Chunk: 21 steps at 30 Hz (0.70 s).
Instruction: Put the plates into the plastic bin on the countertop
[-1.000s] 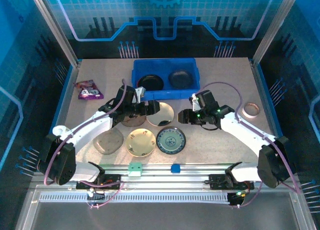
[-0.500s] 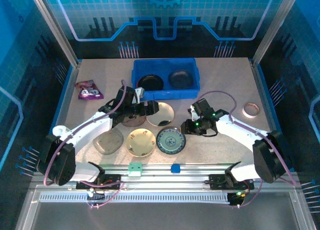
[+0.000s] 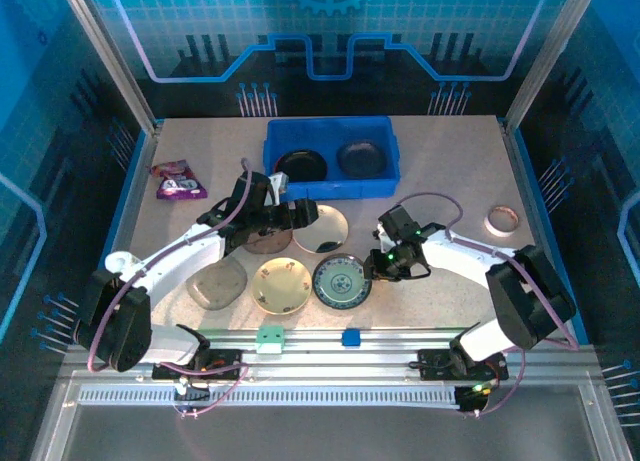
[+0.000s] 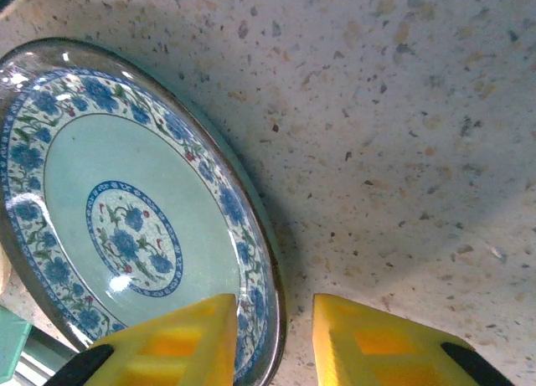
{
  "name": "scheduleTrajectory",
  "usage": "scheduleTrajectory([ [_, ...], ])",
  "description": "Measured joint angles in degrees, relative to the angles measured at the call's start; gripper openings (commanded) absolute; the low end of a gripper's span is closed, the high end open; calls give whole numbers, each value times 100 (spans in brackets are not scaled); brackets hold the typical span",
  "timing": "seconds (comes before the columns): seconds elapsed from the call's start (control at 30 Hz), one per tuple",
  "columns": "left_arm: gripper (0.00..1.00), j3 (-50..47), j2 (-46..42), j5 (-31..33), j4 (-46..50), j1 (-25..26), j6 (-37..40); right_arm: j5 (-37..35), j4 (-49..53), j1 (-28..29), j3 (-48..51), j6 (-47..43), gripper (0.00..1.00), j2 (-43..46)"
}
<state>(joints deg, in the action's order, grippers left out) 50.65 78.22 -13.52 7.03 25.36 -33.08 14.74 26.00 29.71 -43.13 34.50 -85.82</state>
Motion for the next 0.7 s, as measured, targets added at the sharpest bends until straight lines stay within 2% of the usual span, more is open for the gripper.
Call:
scheduleTrajectory([
  [0.57, 89, -79, 50, 0, -118, 0, -46, 487, -518, -20, 267, 214, 24, -286],
  [0.7, 89, -127, 90, -2, -186, 0, -90, 551, -636, -87, 354, 326, 14, -264],
])
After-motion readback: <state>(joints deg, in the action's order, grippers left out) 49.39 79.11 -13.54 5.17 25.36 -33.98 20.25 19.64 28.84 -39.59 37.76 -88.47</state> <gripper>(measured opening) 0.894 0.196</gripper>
